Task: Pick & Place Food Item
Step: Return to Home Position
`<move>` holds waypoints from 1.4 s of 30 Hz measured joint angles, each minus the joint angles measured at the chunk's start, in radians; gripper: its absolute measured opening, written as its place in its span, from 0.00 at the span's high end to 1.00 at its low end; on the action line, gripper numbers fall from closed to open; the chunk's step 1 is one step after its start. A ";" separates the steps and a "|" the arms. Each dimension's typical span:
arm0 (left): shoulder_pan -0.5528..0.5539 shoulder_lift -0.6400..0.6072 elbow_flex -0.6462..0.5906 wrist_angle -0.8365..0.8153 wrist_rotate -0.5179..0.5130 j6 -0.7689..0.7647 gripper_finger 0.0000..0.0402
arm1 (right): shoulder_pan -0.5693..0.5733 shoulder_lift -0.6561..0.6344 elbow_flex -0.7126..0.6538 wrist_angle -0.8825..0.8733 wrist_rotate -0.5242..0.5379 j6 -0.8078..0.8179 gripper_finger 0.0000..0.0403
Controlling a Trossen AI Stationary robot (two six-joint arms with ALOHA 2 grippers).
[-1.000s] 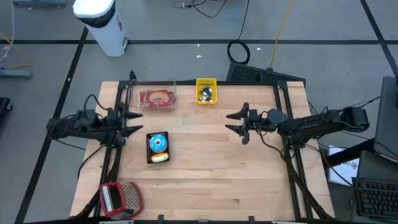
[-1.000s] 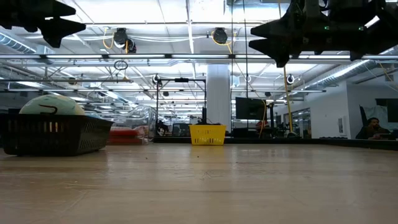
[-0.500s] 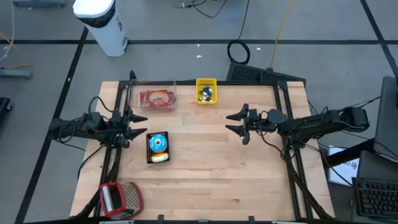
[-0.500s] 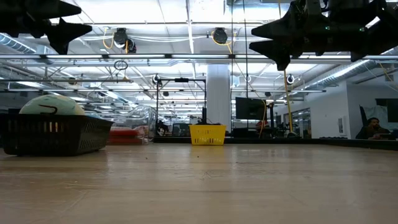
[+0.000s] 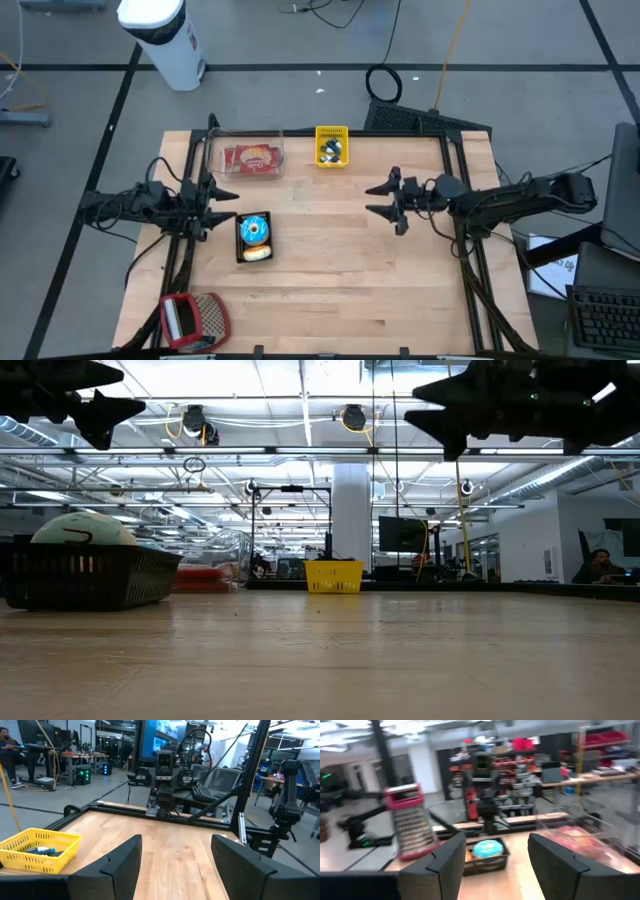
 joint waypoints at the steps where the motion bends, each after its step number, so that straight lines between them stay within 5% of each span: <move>1: 0.000 0.000 0.000 -0.004 0.000 0.000 0.40 | 0.000 -0.015 0.000 -0.016 -0.022 -0.014 0.49; 23: 0.000 0.000 0.000 0.005 0.000 -0.007 0.40 | 0.000 -0.226 0.000 -0.205 -0.052 -0.040 0.50; 31: 0.000 0.000 0.000 -0.013 0.016 0.027 0.40 | 0.000 -0.287 0.000 -0.321 -0.204 -0.043 0.50; 42: 0.000 0.000 -0.125 0.119 0.025 0.031 0.40 | 0.000 -0.426 -0.002 -0.507 -0.050 -0.074 0.49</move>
